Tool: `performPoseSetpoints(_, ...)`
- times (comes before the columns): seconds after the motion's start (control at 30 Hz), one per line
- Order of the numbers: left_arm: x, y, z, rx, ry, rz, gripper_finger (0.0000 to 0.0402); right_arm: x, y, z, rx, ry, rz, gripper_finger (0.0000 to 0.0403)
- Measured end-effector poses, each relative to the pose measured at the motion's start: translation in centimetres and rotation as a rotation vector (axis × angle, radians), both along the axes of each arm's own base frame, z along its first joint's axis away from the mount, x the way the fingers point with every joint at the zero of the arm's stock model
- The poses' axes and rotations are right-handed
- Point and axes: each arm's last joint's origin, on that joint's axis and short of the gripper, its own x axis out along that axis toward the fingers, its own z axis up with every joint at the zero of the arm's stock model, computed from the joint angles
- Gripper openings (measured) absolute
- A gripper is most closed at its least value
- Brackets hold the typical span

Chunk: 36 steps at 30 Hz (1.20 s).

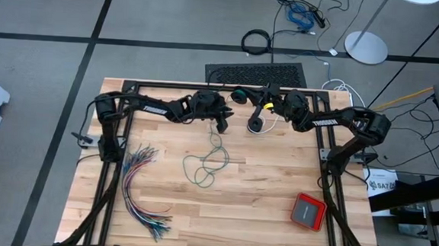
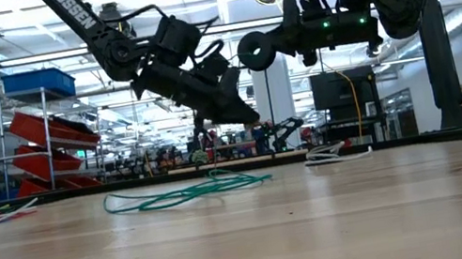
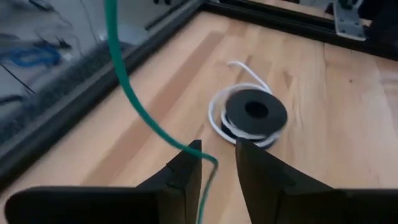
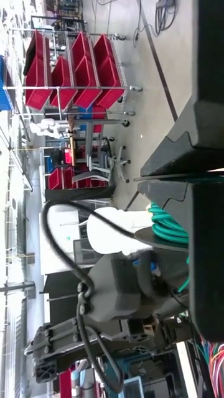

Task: Coil cords
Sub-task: Coil the green wire onto the spool

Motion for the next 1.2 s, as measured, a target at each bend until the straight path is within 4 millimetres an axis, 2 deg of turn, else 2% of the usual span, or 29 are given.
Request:
performPoseSetpoints(0.23, 0.2, -0.7, 0.3, 0.036, 0.007, 0.011, 0.0105, 0.0, 0.0, -0.1, 0.003, 0.006, 0.000, 0.0000)
performPoseSetpoints(0.53, -0.5, -1.4, -0.9, 0.066, 0.007, 0.072, 0.0105, 0.0, 0.0, -0.2, -0.003, 0.017, -0.003, 0.0000)
performPoseSetpoints(0.8, -0.6, -1.4, -0.8, 0.077, -0.037, 0.066, 0.0066, 0.0, 0.0, -0.2, -0.001, 0.021, -0.003, 0.0000)
performPoseSetpoints(1.2, -0.5, -1.3, -0.5, 0.096, -0.059, 0.092, 0.0063, 0.0, 0.0, -0.2, 0.000, 0.021, -0.003, 0.0000)
